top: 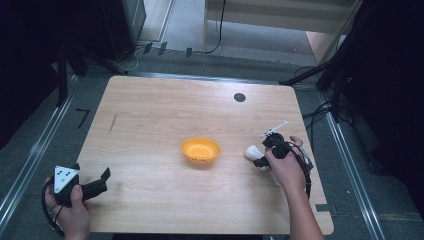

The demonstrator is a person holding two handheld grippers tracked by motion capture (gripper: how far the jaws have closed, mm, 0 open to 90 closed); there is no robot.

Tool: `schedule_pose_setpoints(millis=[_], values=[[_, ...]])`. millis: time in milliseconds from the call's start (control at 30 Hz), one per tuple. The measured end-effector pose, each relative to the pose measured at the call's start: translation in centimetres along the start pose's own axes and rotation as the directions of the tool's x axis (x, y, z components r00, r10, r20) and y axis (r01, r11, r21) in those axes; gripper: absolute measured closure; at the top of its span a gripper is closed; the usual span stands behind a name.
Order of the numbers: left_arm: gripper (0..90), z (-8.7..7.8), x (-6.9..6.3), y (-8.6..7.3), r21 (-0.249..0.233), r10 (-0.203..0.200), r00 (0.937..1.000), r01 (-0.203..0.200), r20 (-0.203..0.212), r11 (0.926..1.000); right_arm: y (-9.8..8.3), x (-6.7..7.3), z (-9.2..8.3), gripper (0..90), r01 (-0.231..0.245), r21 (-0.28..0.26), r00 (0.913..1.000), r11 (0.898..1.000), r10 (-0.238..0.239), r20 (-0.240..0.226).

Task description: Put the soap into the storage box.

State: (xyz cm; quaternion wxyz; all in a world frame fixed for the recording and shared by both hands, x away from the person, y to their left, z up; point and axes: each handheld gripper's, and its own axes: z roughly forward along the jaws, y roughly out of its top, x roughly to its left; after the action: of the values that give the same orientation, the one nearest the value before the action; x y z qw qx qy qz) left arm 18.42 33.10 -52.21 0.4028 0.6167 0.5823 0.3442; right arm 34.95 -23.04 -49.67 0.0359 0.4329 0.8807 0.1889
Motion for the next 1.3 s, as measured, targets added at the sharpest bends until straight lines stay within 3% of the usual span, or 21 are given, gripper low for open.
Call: schedule_pose_setpoints(millis=[300,800,1033,1300], values=[[0.0,0.0,0.0,0.0,0.0,0.001,1.0,-0.001,0.001,1.0,0.6,0.2,0.5,31.0,0.013,0.02,0.9999,1.0,-0.013,-0.005],[0.0,0.0,0.0,0.0,0.001,0.002,1.0,-0.002,0.001,1.0,1.1,0.0,1.5,36.9,0.021,0.062,0.9993,0.998,-0.022,0.031],[0.0,0.0,0.0,0.0,-0.001,-0.001,1.0,0.001,0.001,1.0,1.4,0.1,1.9,41.9,0.03,0.075,0.9993,0.997,-0.032,0.02],[0.0,0.0,0.0,0.0,-0.001,-0.001,1.0,0.001,0.001,1.0,1.6,0.7,2.1,48.1,0.05,0.071,0.9972,0.996,-0.054,0.052]])
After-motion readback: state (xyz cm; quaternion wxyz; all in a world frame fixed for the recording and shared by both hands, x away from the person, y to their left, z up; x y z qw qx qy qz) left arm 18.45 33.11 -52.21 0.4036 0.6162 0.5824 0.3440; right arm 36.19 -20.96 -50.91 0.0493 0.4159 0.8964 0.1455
